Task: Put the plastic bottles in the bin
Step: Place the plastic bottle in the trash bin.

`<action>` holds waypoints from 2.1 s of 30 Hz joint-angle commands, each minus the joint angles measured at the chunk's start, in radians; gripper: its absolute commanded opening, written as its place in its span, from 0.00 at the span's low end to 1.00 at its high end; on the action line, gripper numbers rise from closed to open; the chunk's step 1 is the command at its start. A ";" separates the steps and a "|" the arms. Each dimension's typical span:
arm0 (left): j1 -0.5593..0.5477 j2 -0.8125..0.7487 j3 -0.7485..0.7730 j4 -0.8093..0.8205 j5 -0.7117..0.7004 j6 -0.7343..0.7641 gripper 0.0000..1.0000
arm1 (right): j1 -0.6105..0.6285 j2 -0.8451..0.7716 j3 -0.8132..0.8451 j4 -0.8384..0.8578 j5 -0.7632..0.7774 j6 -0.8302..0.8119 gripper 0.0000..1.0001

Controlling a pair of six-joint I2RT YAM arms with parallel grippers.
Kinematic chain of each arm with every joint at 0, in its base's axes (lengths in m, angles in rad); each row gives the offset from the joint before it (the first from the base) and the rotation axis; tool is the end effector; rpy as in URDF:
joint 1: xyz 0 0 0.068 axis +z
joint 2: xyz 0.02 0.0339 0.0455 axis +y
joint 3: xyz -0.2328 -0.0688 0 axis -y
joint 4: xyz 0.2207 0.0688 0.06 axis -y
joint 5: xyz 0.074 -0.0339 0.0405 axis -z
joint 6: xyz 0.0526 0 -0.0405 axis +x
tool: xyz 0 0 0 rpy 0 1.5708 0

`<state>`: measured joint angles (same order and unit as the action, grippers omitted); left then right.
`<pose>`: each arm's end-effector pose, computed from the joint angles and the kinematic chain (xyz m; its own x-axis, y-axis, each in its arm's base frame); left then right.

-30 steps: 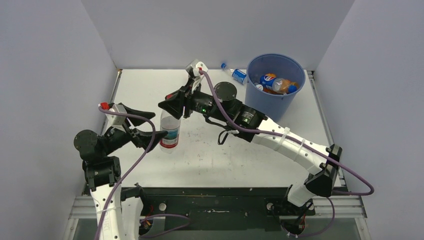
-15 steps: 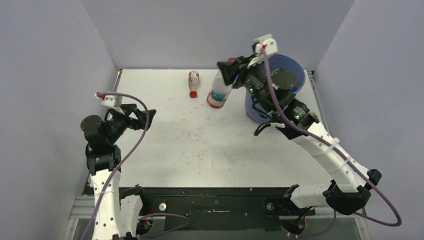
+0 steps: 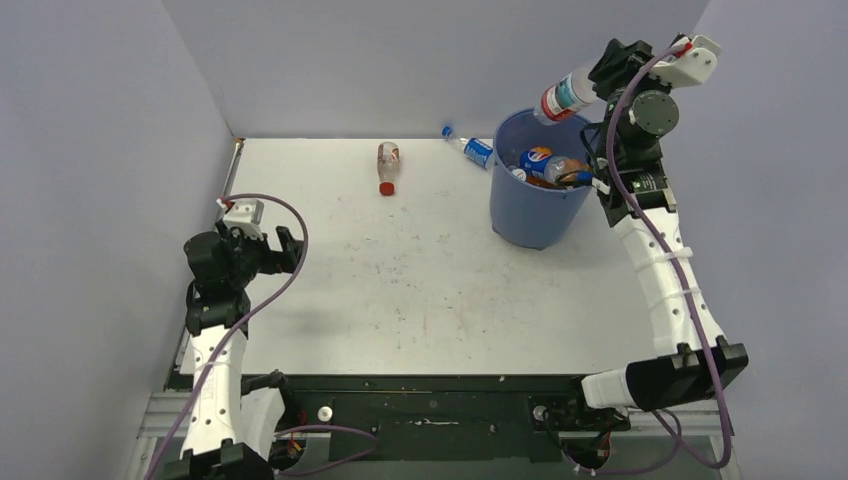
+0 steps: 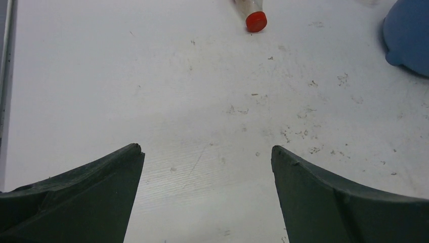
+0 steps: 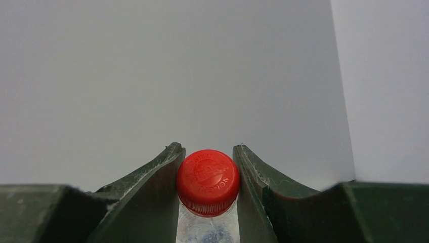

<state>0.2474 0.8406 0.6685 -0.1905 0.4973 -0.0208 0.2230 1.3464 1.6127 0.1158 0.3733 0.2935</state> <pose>0.2048 0.0258 0.2656 -0.3484 -0.1068 -0.9313 0.2100 0.9593 -0.1886 0.2768 0.0431 0.5023 0.3840 0.3633 -0.8489 0.0136 0.9170 0.3986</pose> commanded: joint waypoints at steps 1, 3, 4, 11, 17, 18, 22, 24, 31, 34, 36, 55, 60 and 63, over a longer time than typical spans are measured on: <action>-0.006 -0.077 -0.056 0.013 0.017 0.144 0.96 | -0.096 0.106 -0.036 0.149 -0.079 0.123 0.05; -0.007 -0.098 -0.078 0.010 0.024 0.175 0.96 | -0.102 0.159 -0.035 0.144 -0.096 0.128 0.05; -0.007 -0.106 -0.085 0.006 0.028 0.186 0.96 | -0.103 0.176 -0.046 0.148 -0.102 0.129 0.05; -0.007 -0.152 -0.119 -0.031 0.043 0.253 0.96 | -0.129 0.234 -0.149 0.188 -0.137 0.165 0.05; -0.008 -0.156 -0.146 -0.031 0.055 0.275 0.96 | -0.134 0.277 -0.146 0.124 -0.214 0.164 0.05; -0.008 -0.155 -0.147 -0.029 0.056 0.273 0.96 | -0.135 0.273 -0.157 0.124 -0.216 0.164 0.05; -0.007 -0.149 -0.152 -0.014 0.060 0.264 0.96 | -0.114 0.297 -0.105 0.043 -0.231 0.100 0.05; -0.008 -0.147 -0.156 -0.004 0.064 0.258 0.96 | -0.102 0.315 -0.075 -0.016 -0.223 0.064 0.05; -0.007 -0.149 -0.144 -0.001 0.074 0.240 0.96 | -0.105 0.209 -0.116 0.080 -0.238 0.106 0.05; -0.008 -0.150 -0.134 -0.007 0.071 0.242 0.96 | -0.106 0.178 -0.061 0.081 -0.228 0.110 0.05; -0.008 -0.152 -0.133 -0.004 0.067 0.236 0.96 | -0.106 0.146 -0.054 0.115 -0.196 0.107 0.05; -0.008 -0.104 -0.136 0.062 0.073 0.215 0.96 | -0.118 0.162 -0.134 -0.045 0.049 -0.065 0.05; -0.012 -0.085 -0.139 0.078 0.080 0.198 0.96 | -0.119 0.197 -0.176 -0.090 -0.028 -0.036 0.05; -0.021 -0.082 -0.142 0.079 0.078 0.192 0.96 | -0.120 0.211 -0.234 -0.090 -0.064 -0.012 0.05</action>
<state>0.2394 0.7559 0.5125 -0.1692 0.5537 0.1864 0.1108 1.5391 1.4395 0.0887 0.3584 0.2779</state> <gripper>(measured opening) 0.963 0.371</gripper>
